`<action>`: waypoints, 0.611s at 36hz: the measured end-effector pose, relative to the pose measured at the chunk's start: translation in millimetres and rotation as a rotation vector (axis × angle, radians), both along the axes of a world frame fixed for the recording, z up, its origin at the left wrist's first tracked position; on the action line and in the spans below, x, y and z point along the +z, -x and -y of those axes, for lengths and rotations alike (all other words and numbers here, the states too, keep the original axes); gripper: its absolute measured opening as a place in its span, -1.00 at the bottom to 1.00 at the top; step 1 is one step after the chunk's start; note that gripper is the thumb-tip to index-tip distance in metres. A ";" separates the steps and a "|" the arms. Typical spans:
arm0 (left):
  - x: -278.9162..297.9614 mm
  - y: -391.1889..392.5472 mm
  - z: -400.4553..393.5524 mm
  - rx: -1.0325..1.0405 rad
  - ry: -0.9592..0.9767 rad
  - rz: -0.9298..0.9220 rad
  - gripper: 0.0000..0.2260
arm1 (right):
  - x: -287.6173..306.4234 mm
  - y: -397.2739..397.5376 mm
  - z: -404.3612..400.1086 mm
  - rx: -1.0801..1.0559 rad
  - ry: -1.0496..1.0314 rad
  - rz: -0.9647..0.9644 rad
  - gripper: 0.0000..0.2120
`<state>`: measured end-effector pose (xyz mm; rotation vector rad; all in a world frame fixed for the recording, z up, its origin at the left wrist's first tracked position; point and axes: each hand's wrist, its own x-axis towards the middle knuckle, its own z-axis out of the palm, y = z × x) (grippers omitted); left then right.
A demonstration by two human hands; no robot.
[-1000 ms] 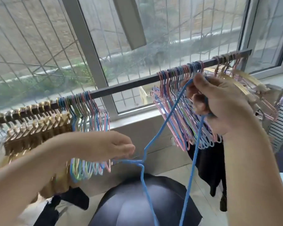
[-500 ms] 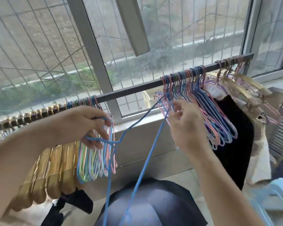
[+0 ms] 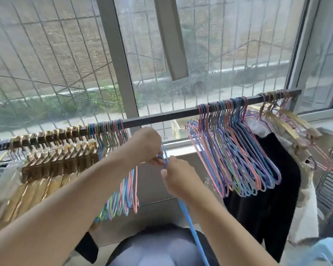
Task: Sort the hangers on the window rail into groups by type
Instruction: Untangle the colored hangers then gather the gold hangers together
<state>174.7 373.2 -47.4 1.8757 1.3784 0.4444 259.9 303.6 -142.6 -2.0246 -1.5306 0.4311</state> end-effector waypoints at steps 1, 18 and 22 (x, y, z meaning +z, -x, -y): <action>1.7 -4.8 0.8 0.000 0.012 0.048 -0.80 | 2.0 -3.3 -2.3 -0.020 0.009 0.026 -0.72; -2.1 122.0 -132.9 0.081 -0.443 -0.533 -0.27 | 59.5 -101.3 -69.1 -0.157 0.184 0.264 -0.77; -16.5 143.4 -152.9 0.028 -0.503 -0.699 -0.25 | 78.2 -100.4 -71.8 -0.223 0.107 0.304 -0.75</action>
